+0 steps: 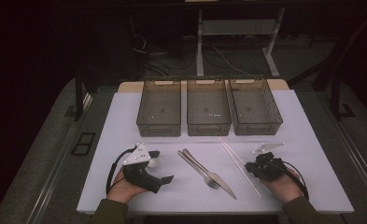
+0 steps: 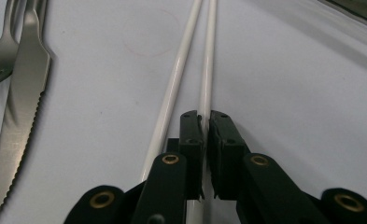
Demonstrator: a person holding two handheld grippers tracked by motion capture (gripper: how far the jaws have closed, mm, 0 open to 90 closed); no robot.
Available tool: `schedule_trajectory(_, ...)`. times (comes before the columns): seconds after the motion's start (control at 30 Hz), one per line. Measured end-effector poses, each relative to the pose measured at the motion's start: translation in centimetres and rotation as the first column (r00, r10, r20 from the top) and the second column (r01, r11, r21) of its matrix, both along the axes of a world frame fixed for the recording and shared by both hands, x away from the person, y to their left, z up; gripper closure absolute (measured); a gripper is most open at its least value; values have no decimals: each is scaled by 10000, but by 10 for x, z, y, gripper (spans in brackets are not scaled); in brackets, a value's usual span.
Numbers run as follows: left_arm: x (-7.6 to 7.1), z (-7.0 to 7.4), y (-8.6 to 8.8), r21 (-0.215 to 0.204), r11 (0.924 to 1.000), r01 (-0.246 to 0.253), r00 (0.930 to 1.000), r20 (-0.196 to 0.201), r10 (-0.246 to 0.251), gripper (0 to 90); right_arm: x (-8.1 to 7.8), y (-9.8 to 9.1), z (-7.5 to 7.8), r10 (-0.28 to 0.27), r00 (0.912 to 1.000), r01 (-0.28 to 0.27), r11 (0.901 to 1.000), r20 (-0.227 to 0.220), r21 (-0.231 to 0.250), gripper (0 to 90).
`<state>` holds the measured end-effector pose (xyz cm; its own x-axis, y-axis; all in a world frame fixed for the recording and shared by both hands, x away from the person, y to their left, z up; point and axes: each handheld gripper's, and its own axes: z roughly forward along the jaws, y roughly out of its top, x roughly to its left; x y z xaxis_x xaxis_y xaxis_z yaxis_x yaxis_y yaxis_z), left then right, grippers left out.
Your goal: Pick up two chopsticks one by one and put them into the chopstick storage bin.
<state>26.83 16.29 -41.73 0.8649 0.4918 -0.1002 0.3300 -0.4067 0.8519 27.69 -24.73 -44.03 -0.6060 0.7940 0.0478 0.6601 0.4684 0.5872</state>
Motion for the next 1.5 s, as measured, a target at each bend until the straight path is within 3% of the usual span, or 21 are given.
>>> schedule_trajectory(0.1,0,0,1,-88,9998,180,9998,-51,-181,55,1,-1,0,45,10000,-45,10000,-27,67,848)
schedule_trajectory(0.3,1,0,1,-102,9998,197,9998,-64,-198,57,2,-7,3,-82,10000,82,9999,15,78,848)
schedule_trajectory(0.5,1,0,1,-94,9998,157,9999,-61,-158,44,3,-17,9,-85,9997,76,9992,211,396,848)
schedule_trajectory(0.7,1,-1,1,-49,10000,11,10000,-56,-12,17,3,-23,13,-46,9995,19,9967,327,810,849)
schedule_trajectory(0.9,1,0,3,-82,9999,-92,10000,-11,92,3,3,-32,21,-108,9994,52,9862,332,1652,849)
schedule_trajectory(1.07,1,0,5,-69,9999,-157,9999,28,157,0,4,-35,29,-59,9990,-29,9808,446,1952,848)
schedule_trajectory(1.3,0,-3,5,35,9997,-235,9997,105,235,0,7,-31,38,106,9980,-231,9785,619,2050,848)
schedule_trajectory(1.5,-1,-7,5,-207,9997,-149,9997,192,153,0,12,-26,46,215,9969,-371,9766,753,2120,848)
